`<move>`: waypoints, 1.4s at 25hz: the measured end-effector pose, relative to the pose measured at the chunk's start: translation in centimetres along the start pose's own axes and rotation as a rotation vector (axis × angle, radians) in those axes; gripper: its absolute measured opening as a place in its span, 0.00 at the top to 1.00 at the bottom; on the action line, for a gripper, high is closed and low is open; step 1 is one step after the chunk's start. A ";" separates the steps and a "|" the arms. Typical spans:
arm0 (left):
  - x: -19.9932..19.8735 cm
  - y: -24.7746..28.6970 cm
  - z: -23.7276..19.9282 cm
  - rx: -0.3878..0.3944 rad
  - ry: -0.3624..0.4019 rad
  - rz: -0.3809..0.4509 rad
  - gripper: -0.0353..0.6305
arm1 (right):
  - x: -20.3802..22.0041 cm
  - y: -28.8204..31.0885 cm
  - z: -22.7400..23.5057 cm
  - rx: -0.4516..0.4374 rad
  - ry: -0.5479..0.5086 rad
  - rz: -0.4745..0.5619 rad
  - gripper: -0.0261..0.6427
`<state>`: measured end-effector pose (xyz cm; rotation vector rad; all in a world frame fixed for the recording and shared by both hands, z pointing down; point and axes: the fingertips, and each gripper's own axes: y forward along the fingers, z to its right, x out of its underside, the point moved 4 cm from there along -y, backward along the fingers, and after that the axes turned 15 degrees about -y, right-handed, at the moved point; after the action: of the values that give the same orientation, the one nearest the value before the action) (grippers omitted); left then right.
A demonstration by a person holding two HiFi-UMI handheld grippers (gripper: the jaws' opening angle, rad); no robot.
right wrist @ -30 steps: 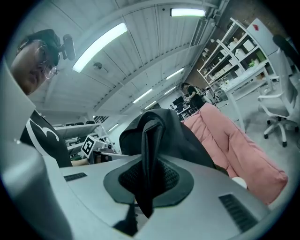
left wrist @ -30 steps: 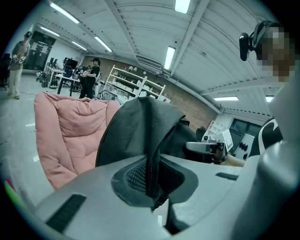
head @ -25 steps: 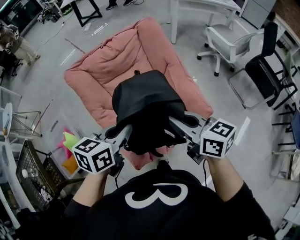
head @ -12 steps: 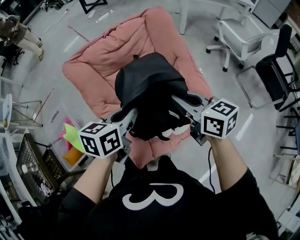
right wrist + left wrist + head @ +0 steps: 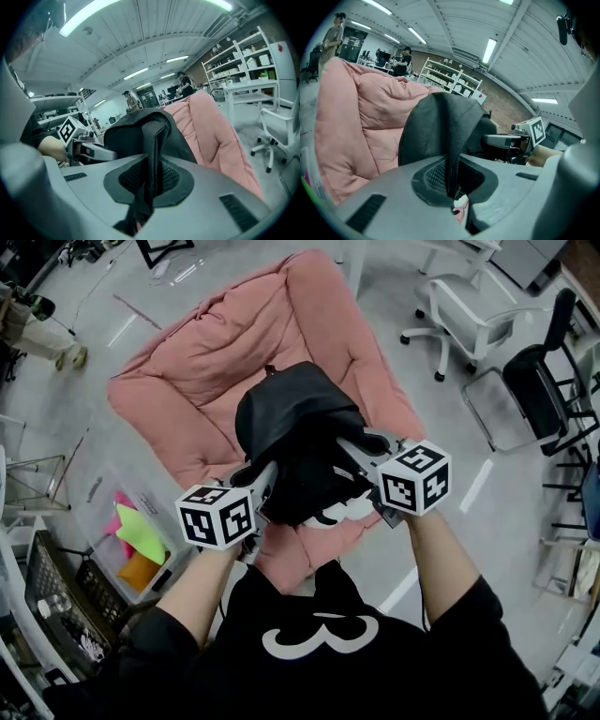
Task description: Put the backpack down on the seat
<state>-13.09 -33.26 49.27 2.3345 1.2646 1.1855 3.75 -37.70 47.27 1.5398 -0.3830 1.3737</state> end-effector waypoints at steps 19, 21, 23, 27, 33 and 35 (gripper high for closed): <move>-2.5 6.1 -6.8 -0.040 -0.021 -0.021 0.92 | 3.1 10.1 5.0 0.127 0.005 -0.098 0.91; -3.0 6.2 -7.0 -0.035 -0.021 -0.031 0.85 | 2.7 10.5 5.1 0.119 0.011 -0.089 0.88; -3.6 6.3 -7.2 -0.041 -0.006 -0.031 0.73 | 2.2 10.8 5.0 0.103 0.016 -0.072 0.76; -4.4 5.6 -7.7 -0.058 -0.013 0.013 0.55 | 1.5 10.1 5.2 0.136 0.006 -0.043 0.55; -3.9 2.6 -6.1 -0.055 0.015 0.060 0.50 | 0.7 6.0 4.3 0.157 0.024 0.024 0.52; -3.2 1.5 -4.9 -0.049 0.053 0.050 0.49 | 0.4 4.3 3.3 0.130 0.027 0.037 0.52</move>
<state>-16.87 -37.45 51.49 2.3266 1.1867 1.2878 2.39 -42.22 50.02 1.6248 -0.3125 1.4712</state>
